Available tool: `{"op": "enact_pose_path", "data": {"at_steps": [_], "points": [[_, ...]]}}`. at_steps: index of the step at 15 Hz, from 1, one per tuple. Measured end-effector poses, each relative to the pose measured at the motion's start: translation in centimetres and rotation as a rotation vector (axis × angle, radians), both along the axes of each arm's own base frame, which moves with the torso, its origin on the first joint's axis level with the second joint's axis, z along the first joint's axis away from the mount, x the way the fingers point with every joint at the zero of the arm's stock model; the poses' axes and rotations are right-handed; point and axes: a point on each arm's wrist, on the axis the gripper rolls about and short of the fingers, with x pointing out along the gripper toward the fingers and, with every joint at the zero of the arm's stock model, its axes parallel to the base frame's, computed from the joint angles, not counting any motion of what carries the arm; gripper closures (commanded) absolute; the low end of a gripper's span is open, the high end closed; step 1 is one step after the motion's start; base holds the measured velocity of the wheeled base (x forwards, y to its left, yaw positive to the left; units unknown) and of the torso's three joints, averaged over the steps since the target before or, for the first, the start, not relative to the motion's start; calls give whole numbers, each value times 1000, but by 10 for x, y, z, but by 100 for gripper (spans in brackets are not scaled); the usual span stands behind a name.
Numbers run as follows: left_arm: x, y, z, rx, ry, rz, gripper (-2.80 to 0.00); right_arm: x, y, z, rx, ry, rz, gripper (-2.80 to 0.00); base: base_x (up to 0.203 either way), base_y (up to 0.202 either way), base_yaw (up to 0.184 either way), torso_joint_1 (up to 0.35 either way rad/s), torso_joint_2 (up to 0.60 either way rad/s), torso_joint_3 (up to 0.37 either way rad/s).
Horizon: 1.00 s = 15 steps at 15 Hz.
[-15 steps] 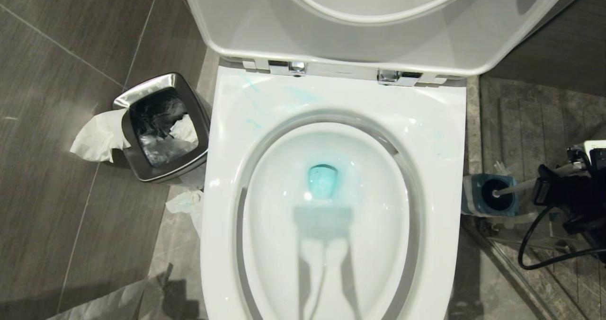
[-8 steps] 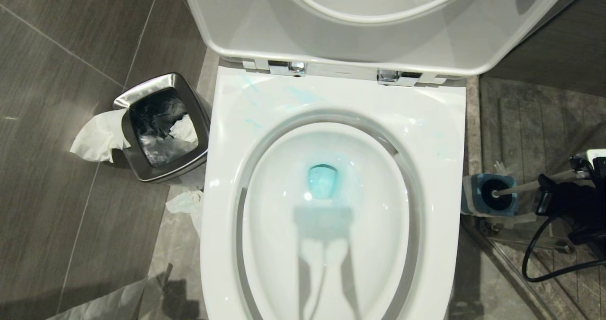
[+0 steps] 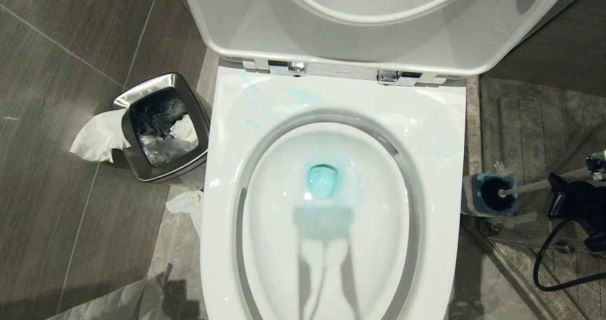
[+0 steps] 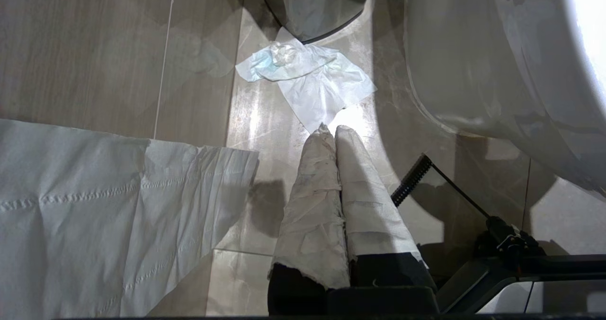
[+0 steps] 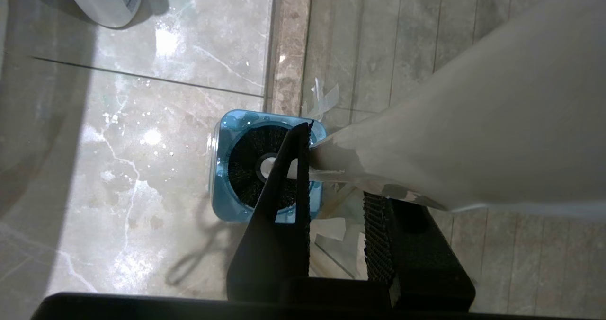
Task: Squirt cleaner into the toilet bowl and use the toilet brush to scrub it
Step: Scrub the toilet bowl
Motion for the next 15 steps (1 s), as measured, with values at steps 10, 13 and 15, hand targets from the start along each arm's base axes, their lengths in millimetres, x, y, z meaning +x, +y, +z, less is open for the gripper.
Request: {"op": "enact_pose_path", "data": {"at_steps": [10, 13, 15], "points": [[0, 0, 0, 0, 0, 0, 0, -36, 7, 33, -22, -106, -11, 0, 0, 0, 0, 0, 0, 0], [0, 0, 0, 0, 0, 0, 0, -44, 8, 47, -35, -163, -13, 0, 0, 0, 0, 0, 0, 0], [0, 0, 0, 0, 0, 0, 0, -49, 9, 53, -37, -183, -14, 0, 0, 0, 0, 0, 0, 0]]}}
